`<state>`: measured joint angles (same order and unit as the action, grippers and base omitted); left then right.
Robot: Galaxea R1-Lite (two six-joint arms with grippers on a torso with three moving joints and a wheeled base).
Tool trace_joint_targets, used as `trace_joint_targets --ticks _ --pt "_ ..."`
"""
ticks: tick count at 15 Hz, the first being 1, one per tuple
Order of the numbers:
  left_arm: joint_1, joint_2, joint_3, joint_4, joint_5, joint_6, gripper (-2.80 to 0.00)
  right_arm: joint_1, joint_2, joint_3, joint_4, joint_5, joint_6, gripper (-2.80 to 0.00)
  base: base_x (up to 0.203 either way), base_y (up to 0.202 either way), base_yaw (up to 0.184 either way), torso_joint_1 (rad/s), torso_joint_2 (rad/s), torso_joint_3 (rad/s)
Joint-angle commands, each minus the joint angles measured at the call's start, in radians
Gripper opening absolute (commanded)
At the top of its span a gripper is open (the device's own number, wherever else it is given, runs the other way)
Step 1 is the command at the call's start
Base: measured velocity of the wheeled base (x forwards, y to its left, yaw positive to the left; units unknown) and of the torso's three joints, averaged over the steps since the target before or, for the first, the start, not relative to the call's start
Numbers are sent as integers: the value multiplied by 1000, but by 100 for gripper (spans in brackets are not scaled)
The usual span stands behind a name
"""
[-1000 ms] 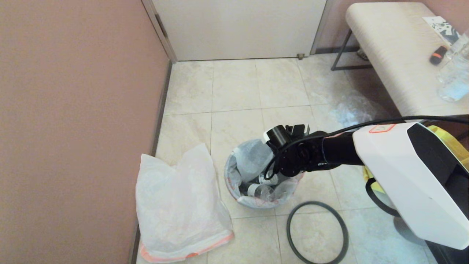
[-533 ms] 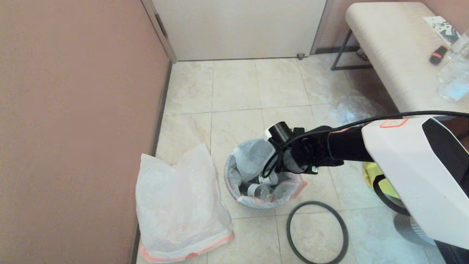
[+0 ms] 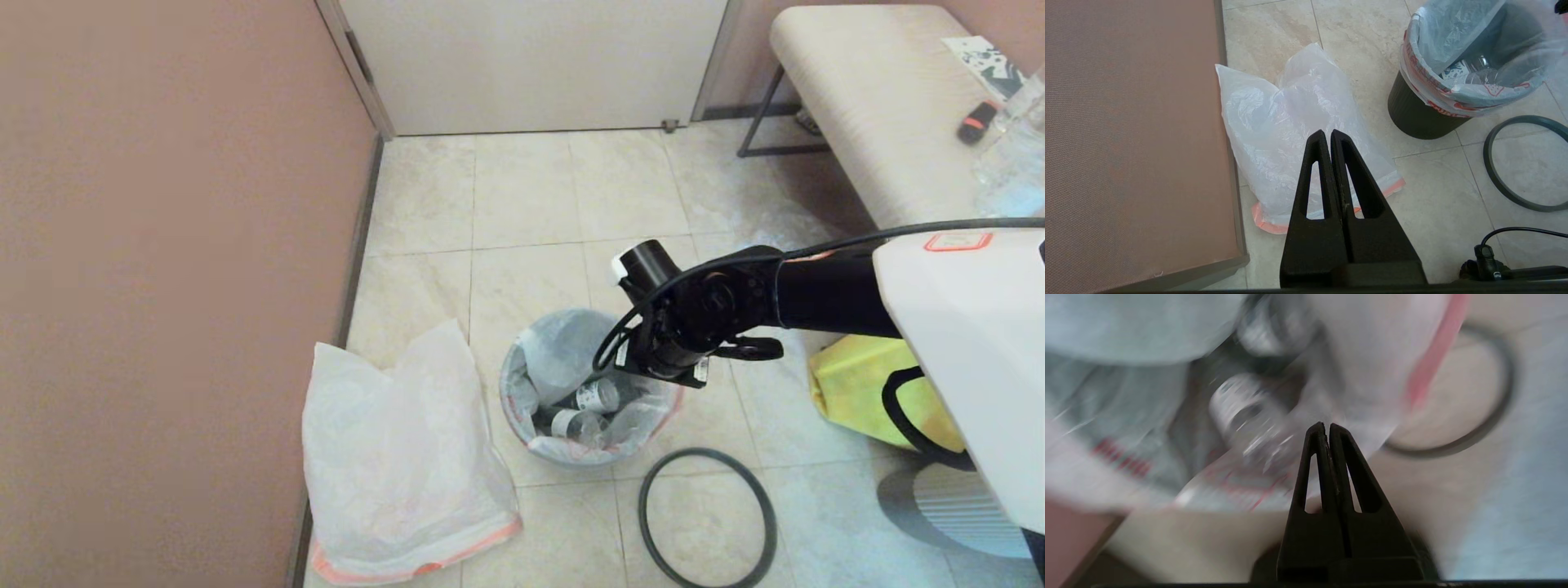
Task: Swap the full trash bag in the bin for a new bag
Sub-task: Place the trash bag on the floor
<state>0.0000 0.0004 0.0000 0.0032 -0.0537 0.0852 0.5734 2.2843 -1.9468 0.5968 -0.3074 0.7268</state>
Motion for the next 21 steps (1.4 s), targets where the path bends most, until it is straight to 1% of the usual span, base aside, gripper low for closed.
trace_joint_targets --ticks 1,2,4,5,6,7,9,10,11,13,14,15,16,17,18,19,21 --pt "0 0 0 0 0 1 -280 -21 6 -2 3 115 10 -280 0 0 0 0 0 0" --pt "0 0 0 0 0 1 -280 -32 8 1 4 128 12 -280 0 0 0 0 0 0" --pt "0 0 0 0 0 1 -280 -47 -14 11 15 128 22 -280 0 0 0 0 0 0" --pt "0 0 0 0 0 1 -280 -83 -19 13 23 134 25 -280 0 0 0 0 0 0" --pt "0 0 0 0 0 1 -280 -122 -20 15 25 161 26 -280 0 0 0 0 0 0" --pt "0 0 0 0 0 1 -280 -165 -23 17 27 242 23 -280 0 0 0 0 0 0" --pt "0 0 0 0 0 1 -280 -283 -37 26 27 477 -1 -280 0 0 0 0 0 0" --pt "0 0 0 0 0 1 -280 -335 -38 28 27 570 -32 -280 0 0 0 0 0 0" --pt "0 0 0 0 0 1 -280 -386 -29 28 26 680 -82 -280 0 0 0 0 0 0" --pt "0 0 0 0 0 1 -280 -454 25 21 23 890 -189 -280 0 0 0 0 0 0" --pt "0 0 0 0 0 1 -280 -482 61 5 20 1009 -217 0 0 0 0 0 0 0" --pt "0 0 0 0 0 1 -280 -507 105 -10 7 1115 -247 0 0 0 0 0 0 0" --pt "0 0 0 0 0 1 -280 -522 144 -16 -17 1162 -296 0 0 0 0 0 0 0" --pt "0 0 0 0 0 1 -280 -525 176 -18 -33 1176 -348 0 0 0 0 0 0 0" --pt "0 0 0 0 0 1 -280 -526 208 -19 -51 1182 -420 0 0 0 0 0 0 0" --pt "0 0 0 0 0 1 -280 -528 229 -20 -92 1185 -457 0 0 0 0 0 0 0" --pt "0 0 0 0 0 1 -280 -531 262 -20 -176 1190 -463 0 0 0 0 0 0 0"
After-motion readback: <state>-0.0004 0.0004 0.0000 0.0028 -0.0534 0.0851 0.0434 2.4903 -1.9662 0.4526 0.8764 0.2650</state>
